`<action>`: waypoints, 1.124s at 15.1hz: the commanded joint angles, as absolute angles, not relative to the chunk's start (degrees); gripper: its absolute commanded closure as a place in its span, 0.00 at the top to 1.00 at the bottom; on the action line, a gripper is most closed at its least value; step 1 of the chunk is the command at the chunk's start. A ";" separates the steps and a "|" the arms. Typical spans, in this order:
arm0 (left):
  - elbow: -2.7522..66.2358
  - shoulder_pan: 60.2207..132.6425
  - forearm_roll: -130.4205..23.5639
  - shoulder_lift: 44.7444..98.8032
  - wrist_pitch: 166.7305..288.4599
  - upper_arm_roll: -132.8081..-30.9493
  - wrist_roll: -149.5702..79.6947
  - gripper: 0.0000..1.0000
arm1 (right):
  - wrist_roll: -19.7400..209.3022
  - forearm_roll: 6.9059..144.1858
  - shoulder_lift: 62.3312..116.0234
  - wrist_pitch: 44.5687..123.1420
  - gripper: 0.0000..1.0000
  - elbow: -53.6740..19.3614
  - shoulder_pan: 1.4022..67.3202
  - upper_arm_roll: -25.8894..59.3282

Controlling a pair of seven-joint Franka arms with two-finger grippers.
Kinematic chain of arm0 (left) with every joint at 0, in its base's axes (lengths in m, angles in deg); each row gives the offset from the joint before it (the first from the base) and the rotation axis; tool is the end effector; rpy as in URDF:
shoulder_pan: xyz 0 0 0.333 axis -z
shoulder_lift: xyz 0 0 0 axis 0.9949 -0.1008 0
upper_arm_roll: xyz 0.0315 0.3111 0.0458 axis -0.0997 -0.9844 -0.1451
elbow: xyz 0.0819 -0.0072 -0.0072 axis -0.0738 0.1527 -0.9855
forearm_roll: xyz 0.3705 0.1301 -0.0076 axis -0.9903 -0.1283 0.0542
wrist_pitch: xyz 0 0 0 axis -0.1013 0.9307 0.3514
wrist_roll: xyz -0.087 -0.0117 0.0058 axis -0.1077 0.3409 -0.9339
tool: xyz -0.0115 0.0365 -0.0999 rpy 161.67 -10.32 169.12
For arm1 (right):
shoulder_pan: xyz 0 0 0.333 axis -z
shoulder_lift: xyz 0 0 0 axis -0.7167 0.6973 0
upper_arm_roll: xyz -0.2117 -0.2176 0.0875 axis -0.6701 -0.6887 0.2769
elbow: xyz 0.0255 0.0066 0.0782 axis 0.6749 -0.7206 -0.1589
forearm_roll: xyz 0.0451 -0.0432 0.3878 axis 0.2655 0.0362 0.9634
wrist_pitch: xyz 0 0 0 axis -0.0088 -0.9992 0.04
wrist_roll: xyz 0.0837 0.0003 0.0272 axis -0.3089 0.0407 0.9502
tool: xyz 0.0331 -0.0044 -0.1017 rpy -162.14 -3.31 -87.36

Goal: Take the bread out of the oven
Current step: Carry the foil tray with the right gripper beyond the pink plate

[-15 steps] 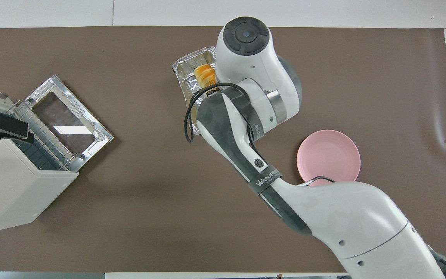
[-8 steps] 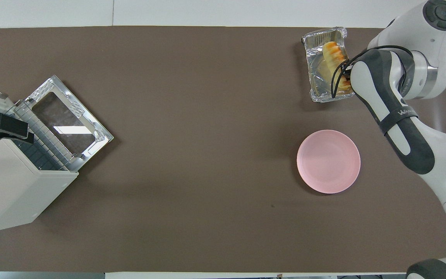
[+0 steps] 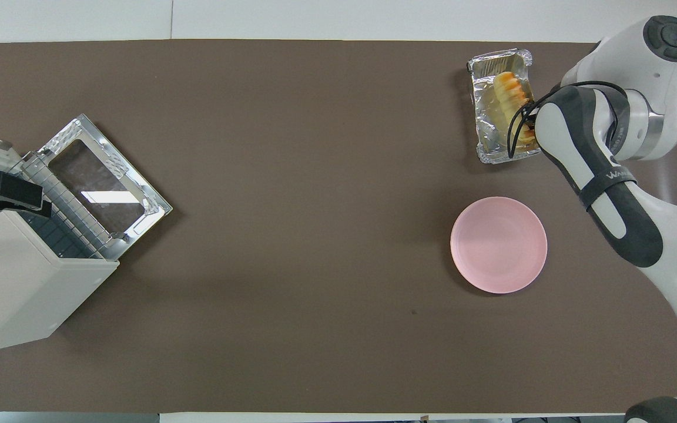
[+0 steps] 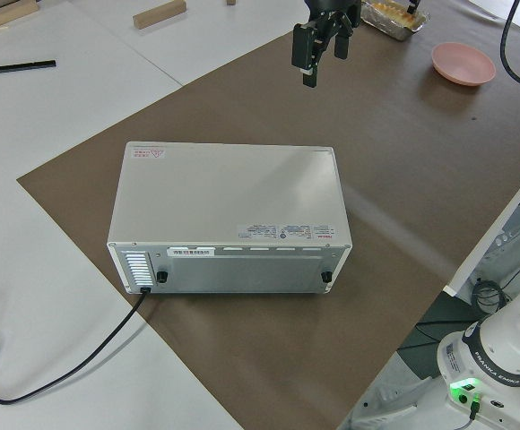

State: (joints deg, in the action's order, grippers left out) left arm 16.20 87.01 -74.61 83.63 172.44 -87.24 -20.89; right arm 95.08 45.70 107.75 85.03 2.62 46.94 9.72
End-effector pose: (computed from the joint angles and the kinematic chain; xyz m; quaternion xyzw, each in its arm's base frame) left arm 0.5289 -0.0121 0.6043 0.9966 0.0065 -0.0750 0.0348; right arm 0.7127 -0.0116 0.3395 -0.9981 -0.0614 -0.0083 0.0061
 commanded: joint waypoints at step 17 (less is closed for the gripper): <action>18.26 87.29 -75.58 85.35 173.59 -87.37 -21.34 1.00 | 90.03 35.03 109.52 92.53 0.95 2.49 41.30 10.49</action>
